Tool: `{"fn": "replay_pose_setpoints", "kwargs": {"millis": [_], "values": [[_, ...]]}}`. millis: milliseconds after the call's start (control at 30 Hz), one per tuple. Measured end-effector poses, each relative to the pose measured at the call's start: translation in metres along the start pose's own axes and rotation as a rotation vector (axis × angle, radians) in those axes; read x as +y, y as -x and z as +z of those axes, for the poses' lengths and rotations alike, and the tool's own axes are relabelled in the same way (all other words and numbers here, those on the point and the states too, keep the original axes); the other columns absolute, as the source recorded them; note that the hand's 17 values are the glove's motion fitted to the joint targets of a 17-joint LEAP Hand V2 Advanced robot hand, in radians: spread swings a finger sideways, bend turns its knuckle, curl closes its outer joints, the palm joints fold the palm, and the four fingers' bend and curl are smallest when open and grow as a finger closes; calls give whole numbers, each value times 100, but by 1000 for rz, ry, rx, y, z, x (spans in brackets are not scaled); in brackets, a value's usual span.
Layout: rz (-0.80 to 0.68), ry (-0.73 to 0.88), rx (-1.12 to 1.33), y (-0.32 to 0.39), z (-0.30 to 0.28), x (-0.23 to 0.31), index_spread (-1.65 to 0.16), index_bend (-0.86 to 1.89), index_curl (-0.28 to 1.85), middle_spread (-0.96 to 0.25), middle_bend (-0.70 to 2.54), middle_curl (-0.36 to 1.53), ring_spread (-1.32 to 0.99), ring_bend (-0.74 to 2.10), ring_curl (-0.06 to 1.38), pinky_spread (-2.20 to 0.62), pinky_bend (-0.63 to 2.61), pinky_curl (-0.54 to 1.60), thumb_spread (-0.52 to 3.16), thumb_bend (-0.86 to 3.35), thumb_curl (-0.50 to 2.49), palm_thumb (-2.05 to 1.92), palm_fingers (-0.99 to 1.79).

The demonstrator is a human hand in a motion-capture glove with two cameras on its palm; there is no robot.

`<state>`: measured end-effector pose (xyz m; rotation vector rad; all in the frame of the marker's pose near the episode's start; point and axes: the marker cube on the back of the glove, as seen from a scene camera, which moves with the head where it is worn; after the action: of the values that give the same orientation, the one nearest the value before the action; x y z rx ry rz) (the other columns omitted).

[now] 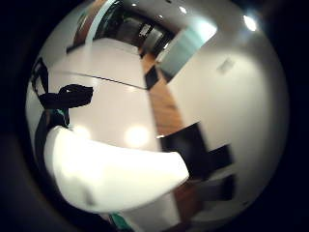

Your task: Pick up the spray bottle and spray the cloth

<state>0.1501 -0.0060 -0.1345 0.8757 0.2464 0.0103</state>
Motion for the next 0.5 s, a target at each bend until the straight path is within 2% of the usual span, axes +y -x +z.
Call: {"fn": "replay_pose_setpoints", "kwargs": {"millis": [167, 267, 367, 500], "values": [[354, -26, -852, -17, -17, 13, -24, 30, 61, -11, 67, 54, -18, 66, 52, -26, 38, 45, 22, -1, 72, 109, 124], [489, -46, -1203, -36, -47, 35, -24, 27, 61, -11, 67, 55, -17, 66, 52, -25, 37, 46, 24, -1, 73, 112, 119], [469, 4, -1381, -37, -69, 46, -25, 18, 60, -11, 65, 55, -17, 66, 52, -25, 38, 46, 31, -2, 73, 112, 111], [305, 228, -1478, 15, -89, 50, -25, 11, 58, -12, 61, 55, -16, 64, 52, -24, 38, 46, 42, -3, 71, 111, 104]]}}
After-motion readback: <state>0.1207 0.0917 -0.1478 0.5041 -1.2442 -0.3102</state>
